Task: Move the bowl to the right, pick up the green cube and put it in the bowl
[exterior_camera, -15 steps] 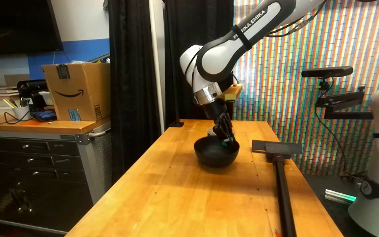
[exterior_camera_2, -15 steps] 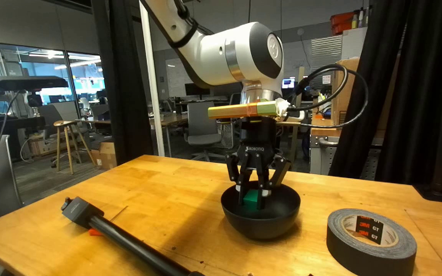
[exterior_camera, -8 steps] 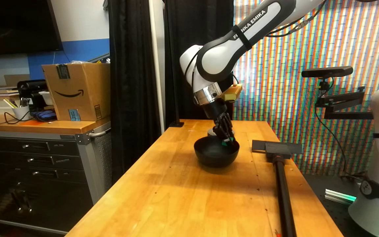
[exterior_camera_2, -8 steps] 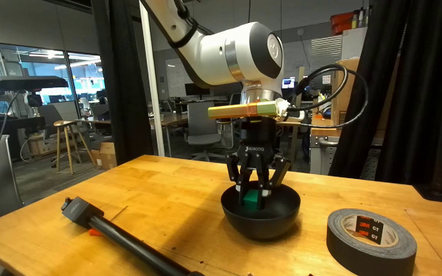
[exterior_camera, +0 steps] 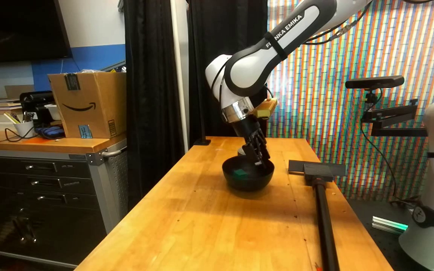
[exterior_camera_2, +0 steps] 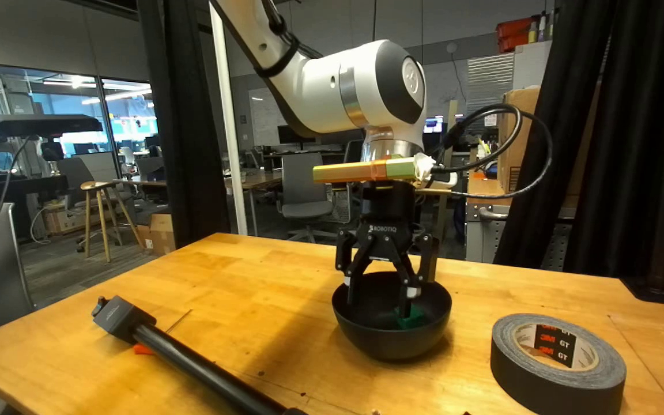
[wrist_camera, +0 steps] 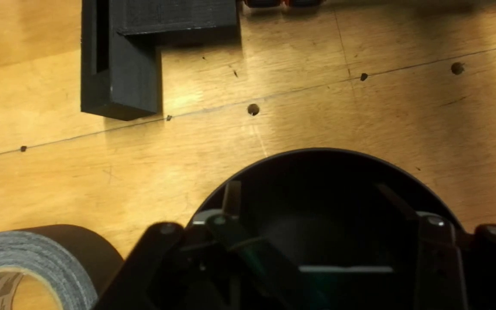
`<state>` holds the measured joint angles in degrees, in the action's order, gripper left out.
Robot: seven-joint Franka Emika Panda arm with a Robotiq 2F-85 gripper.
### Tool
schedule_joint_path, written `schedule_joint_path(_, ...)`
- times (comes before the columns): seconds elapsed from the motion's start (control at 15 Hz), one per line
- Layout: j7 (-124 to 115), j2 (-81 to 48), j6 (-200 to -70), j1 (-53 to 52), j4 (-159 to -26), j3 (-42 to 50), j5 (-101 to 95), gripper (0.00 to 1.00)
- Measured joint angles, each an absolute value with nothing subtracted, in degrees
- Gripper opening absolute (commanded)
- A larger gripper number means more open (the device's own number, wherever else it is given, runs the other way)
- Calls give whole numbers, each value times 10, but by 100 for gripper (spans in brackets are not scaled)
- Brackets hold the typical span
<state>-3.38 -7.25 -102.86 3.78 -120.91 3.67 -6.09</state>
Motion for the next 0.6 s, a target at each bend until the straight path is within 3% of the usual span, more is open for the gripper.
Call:
schedule_joint_path(0.13, -34, -74, -1029, 38, -1209, 37, -61, 98)
schedule_joint_path(0.2, -34, -75, -1029, 38, -1209, 37, -61, 100)
schedule_joint_path(0.6, -34, -75, -1029, 38, -1209, 37, -61, 99)
